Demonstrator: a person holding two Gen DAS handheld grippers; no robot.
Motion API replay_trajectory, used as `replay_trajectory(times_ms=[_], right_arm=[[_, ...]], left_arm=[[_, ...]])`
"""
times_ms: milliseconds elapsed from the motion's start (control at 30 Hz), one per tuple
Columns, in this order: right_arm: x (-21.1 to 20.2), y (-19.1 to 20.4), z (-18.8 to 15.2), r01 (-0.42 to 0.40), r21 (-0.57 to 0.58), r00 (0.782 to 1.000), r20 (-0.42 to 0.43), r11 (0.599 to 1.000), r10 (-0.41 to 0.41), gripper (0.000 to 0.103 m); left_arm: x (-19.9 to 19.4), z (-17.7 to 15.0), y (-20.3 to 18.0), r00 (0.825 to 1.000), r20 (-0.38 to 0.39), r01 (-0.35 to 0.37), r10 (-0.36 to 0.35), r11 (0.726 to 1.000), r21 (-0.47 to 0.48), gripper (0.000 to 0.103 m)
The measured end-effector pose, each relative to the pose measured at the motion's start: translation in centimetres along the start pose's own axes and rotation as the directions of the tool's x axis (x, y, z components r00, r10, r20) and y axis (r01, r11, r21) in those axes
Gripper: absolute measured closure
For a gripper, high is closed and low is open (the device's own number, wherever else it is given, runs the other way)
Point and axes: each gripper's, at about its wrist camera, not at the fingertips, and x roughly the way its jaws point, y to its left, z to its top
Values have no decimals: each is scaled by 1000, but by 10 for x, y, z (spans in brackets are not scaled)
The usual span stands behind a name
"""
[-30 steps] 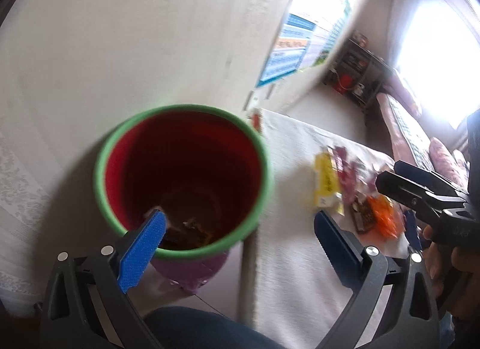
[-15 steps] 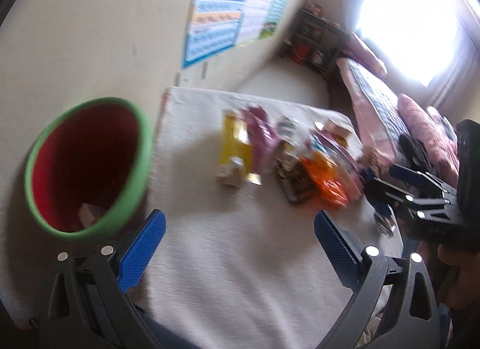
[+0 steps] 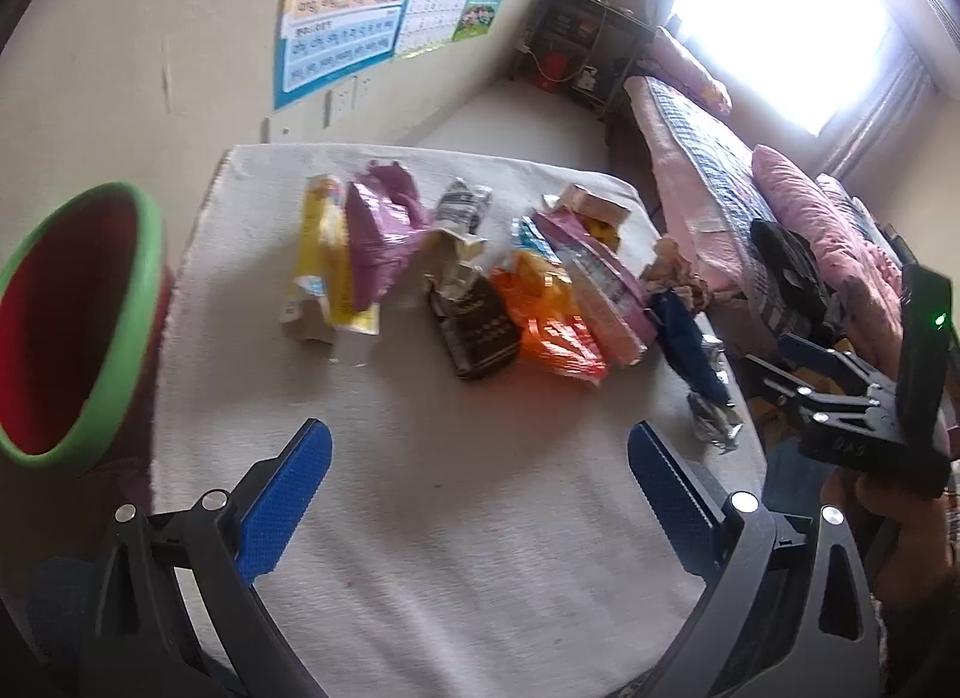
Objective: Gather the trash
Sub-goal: 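Move both open tools back over the table of wrappers, then grasp the orange snack bag with the left gripper while the right gripper grasps the blue bag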
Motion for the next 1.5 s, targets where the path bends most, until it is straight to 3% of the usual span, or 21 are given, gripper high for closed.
replay_trajectory(times_ms=[100, 233, 400, 767, 867, 933, 1000, 1033, 1100, 1300, 1333, 1367, 1500], right_arm=[[4, -10, -3, 11, 0, 1000, -10, 1000, -11, 5], [20, -26, -4, 11, 4, 998, -55, 1000, -11, 5], [41, -31, -4, 18, -23, 995, -98, 1000, -20, 14], [82, -38, -3, 24, -8, 985, -170, 1000, -25, 27], [89, -40, -6, 2, 9, 981, -193, 1000, 0, 38], [90, -40, -8, 5, -1, 981, -194, 1000, -5, 49], [90, -42, -8, 4, 1, 981, -193, 1000, -4, 56], [88, -43, -8, 0, 6, 983, -185, 1000, 1, 62], [85, -43, -7, -2, 8, 984, -177, 1000, 3, 67], [72, -43, -2, -25, 20, 990, -135, 999, 27, 75], [69, -42, -1, -24, 22, 991, -128, 999, 26, 87], [67, -42, -1, -20, 22, 992, -122, 1000, 23, 91], [56, -40, 3, -31, 24, 994, -103, 999, 33, 91]], left_arm=[[12, 4, -3, 998, -28, 51, -52, 999, -15, 8], [32, 11, -7, 996, -69, 63, -65, 997, -34, 8], [58, 26, -13, 988, -109, 100, -107, 993, -66, 9], [111, 41, -26, 975, -198, 88, -100, 994, -71, 15], [123, 42, -29, 970, -219, 92, -107, 993, -79, 25], [128, 42, -31, 968, -227, 95, -111, 992, -80, 36], [132, 42, -33, 964, -241, 99, -116, 992, -80, 56], [134, 41, -33, 962, -243, 106, -123, 991, -83, 56], [134, 42, -35, 960, -240, 126, -142, 989, -82, 67], [119, 44, -48, 970, -206, 123, -126, 992, -28, 79], [114, 45, -50, 974, -197, 114, -114, 993, -11, 80], [111, 46, -52, 976, -189, 111, -109, 994, 2, 84], [93, 48, -55, 984, -155, 93, -85, 994, 48, 96]])
